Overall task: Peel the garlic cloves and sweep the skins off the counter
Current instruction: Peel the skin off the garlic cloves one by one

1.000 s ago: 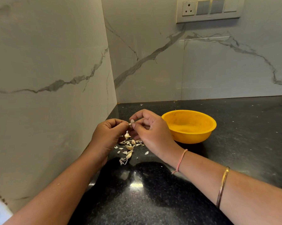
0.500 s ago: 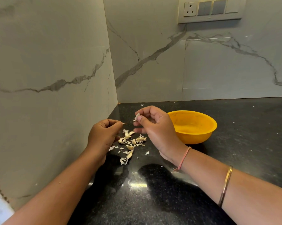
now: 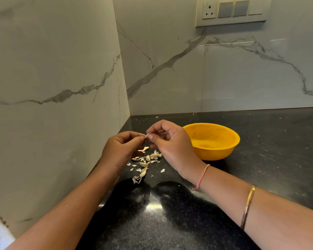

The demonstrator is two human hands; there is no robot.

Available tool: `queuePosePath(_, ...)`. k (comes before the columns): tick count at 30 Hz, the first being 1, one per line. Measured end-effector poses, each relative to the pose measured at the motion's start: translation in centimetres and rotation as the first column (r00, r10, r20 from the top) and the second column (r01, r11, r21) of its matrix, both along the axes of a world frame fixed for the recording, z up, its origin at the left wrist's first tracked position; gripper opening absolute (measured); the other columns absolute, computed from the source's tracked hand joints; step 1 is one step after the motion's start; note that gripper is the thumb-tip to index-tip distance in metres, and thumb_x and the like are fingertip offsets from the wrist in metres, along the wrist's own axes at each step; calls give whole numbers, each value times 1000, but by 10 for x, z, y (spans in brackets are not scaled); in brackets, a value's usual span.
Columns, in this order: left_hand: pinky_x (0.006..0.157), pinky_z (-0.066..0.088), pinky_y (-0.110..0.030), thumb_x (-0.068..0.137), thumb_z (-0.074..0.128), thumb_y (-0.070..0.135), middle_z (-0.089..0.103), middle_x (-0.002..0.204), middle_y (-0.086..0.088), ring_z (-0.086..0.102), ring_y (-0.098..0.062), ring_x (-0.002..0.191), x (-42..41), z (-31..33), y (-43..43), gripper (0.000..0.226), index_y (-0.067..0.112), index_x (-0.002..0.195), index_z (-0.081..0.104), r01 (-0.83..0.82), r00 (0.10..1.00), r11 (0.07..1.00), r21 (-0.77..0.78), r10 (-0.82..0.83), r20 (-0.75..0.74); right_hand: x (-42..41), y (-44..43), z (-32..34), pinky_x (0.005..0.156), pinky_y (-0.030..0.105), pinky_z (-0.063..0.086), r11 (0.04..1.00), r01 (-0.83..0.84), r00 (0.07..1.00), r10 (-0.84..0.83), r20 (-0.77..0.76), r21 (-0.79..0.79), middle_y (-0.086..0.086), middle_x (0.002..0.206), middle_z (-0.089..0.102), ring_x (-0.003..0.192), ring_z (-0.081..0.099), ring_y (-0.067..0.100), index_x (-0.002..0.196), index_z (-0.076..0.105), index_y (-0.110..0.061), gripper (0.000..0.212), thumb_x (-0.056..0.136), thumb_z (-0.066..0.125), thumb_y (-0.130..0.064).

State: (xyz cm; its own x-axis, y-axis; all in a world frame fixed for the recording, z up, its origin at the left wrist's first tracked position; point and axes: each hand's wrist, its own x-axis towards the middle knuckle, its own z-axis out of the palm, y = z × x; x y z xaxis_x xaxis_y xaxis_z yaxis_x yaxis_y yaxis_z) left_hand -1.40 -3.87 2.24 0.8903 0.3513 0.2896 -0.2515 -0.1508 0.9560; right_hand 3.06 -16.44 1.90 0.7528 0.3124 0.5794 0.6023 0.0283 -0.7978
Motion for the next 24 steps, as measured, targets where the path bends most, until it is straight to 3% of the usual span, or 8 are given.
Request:
queuePosePath(5, 57, 52, -17, 86, 58, 3, 61, 60, 1, 56, -7, 58, 2, -1, 0, 19, 11, 70, 66, -12, 1000, 998, 56, 14, -23, -1, 2, -3, 60, 26, 53, 977, 143, 954, -93, 286, -158, 2, 78, 66, 72, 63, 14, 83, 67, -12, 11, 83, 64, -1)
queuePosePath(8, 57, 51, -17, 84, 57, 0, 57, 60, -2, 53, -7, 55, 2, -1, 0, 18, 8, 70, 65, 7, 1000, 999, 43, -6, -22, -2, 2, -3, 61, 26, 53, 976, 146, 941, -86, 328, -162, 3, 78, 66, 73, 63, 15, 83, 67, -10, 10, 83, 64, -1)
queuePosePath(15, 60, 50, -20, 87, 55, 1, 60, 54, 3, 55, -7, 56, -1, 1, 0, 19, 8, 70, 63, 75, 996, 993, -89, -79, -45, -1, 1, -1, 53, 11, 41, 993, 54, 984, -35, 172, -108, -10, 65, 58, 60, 55, 3, 78, 63, -12, 13, 82, 65, 0)
queuePosePath(18, 56, 51, -16, 88, 54, 1, 61, 52, 4, 56, -3, 51, -1, 2, -1, 18, 6, 73, 63, 99, 993, 985, -142, -107, -52, -2, 1, 0, 55, 17, 44, 995, 38, 989, -24, 148, -89, -7, 63, 59, 60, 56, 9, 73, 59, -20, 23, 82, 64, 0)
queuePosePath(21, 52, 49, -14, 88, 52, 0, 61, 52, 3, 56, -3, 49, -1, 3, -2, 18, 5, 74, 63, 121, 989, 966, -229, -138, -59, -3, -1, 3, 64, 36, 53, 999, -14, 999, 16, 46, -35, 5, 69, 64, 66, 61, 22, 69, 56, -25, 31, 82, 63, 2)
queuePosePath(24, 50, 48, -14, 88, 52, 1, 63, 57, -1, 55, -5, 50, -1, 4, -2, 18, 5, 75, 64, 149, 984, 946, -288, -171, -53, -3, -2, 6, 69, 39, 54, 990, -113, 986, 122, -111, 85, 11, 74, 64, 64, 60, 15, 72, 58, -16, 25, 83, 61, 6)
